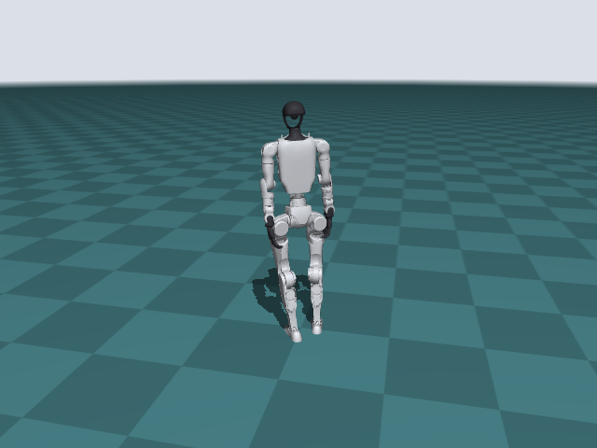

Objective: In place motions

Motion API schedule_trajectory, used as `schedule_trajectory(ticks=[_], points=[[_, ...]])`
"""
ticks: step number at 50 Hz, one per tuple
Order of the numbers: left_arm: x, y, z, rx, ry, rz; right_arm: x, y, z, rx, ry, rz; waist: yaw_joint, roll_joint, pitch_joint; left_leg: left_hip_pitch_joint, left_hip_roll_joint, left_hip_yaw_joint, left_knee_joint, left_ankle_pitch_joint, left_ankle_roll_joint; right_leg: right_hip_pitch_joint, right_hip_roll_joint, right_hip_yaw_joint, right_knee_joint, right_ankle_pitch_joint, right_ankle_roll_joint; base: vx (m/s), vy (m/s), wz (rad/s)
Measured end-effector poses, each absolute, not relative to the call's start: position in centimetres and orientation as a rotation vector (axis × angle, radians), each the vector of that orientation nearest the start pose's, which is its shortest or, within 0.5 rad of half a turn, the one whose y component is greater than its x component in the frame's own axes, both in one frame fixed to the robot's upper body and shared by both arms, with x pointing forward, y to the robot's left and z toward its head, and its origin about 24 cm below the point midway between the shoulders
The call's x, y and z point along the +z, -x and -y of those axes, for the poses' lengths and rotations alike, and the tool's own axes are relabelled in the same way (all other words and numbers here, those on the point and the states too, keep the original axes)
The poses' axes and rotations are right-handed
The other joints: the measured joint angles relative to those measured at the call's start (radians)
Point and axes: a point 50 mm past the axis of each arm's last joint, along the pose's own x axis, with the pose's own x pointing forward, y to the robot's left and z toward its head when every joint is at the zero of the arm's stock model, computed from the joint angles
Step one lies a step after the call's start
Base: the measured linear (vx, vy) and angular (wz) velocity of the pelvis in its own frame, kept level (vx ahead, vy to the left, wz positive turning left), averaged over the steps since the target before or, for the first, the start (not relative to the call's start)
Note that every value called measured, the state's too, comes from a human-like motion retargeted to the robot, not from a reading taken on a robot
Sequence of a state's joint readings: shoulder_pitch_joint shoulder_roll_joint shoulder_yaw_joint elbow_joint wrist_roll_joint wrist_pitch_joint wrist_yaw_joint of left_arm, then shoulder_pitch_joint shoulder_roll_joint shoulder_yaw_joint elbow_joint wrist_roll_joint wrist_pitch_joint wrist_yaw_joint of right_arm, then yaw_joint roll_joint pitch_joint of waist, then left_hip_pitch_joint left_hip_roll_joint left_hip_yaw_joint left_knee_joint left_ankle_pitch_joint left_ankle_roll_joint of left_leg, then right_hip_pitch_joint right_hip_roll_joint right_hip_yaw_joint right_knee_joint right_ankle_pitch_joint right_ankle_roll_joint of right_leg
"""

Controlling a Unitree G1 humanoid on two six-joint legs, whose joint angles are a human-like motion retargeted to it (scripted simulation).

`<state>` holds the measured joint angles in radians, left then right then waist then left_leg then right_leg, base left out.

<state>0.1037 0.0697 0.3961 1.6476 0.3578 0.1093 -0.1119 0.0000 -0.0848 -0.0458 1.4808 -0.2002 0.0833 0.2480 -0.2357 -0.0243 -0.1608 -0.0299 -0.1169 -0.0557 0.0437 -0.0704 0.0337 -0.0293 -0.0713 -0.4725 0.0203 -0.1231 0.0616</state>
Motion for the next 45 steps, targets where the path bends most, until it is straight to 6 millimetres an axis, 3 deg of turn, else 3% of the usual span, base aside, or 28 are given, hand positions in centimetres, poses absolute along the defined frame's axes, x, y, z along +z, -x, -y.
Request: schedule_trajectory(ticks=[6, 13, 17, 19, 23, 45], points=[[-17.7, 4.6, -17.2, -0.006, 0.045, -1.799, -18.1, -1.7, 17.3, 0.249, 0.052, -1.608, 0.031, 0.009, -0.002, -0.013, 0.015, 0.032, -0.013, 0.005, -0.008, -0.024, 0.012, 0.032, 0.004, 0.012, -0.009, -0.1, -0.01, -0.28], [-17.9, 2.3, -18.1, -0.08, -0.035, -1.725, -18.0, 0.6, 17.5, 0.259, 0.083, -1.688, 0.019, 0.017, -0.013, -0.027, 0.023, 0.028, -0.019, 0.009, -0.015, -0.036, 0.019, 0.028, -0.004, 0.023, -0.014, -0.08, -0.01, -0.04], [-18.0, 1.4, -17.9, -0.088, 0.034, -1.695, -17.9, 1.9, 17.7, 0.258, 0.085, -1.745, 0.174, 0.004, -0.015, -0.007, 0.052, 0.191, -0.03, -0.014, -0.021, -0.052, 0.058, 0.192, 0.014, 0.016, -0.027, -0.06, 0.0, -1.92], [-18.0, 1.1, -17.6, -0.099, 0.077, -1.687, -17.8, 2.4, 17.8, 0.246, 0.072, -1.766, 0.194, 0.005, -0.014, -0.001, 0.058, 0.212, -0.031, -0.018, -0.023, -0.053, 0.064, 0.213, 0.015, 0.02, -0.029, -0.03, 0.01, -0.64], [-18.0, 0.8, -17.0, -0.111, 0.138, -1.682, -17.7, 3.0, 18.1, 0.223, 0.046, -1.789, 0.037, 0.021, -0.003, -0.005, 0.038, 0.066, -0.023, -0.001, -0.018, -0.034, 0.035, 0.066, -0.001, 0.039, -0.025, -0.03, 0.01, 1.8], [-17.9, 1.4, -17.1, -0.147, 0.082, -1.708, -17.8, 1.6, 18.0, 0.293, 0.098, -1.743, -0.086, 0.034, 0.001, -0.006, 0.031, -0.022, -0.025, 0.013, -0.024, -0.027, 0.045, -0.025, -0.02, 0.07, -0.053, -0.02, 0.01, 0.2]])
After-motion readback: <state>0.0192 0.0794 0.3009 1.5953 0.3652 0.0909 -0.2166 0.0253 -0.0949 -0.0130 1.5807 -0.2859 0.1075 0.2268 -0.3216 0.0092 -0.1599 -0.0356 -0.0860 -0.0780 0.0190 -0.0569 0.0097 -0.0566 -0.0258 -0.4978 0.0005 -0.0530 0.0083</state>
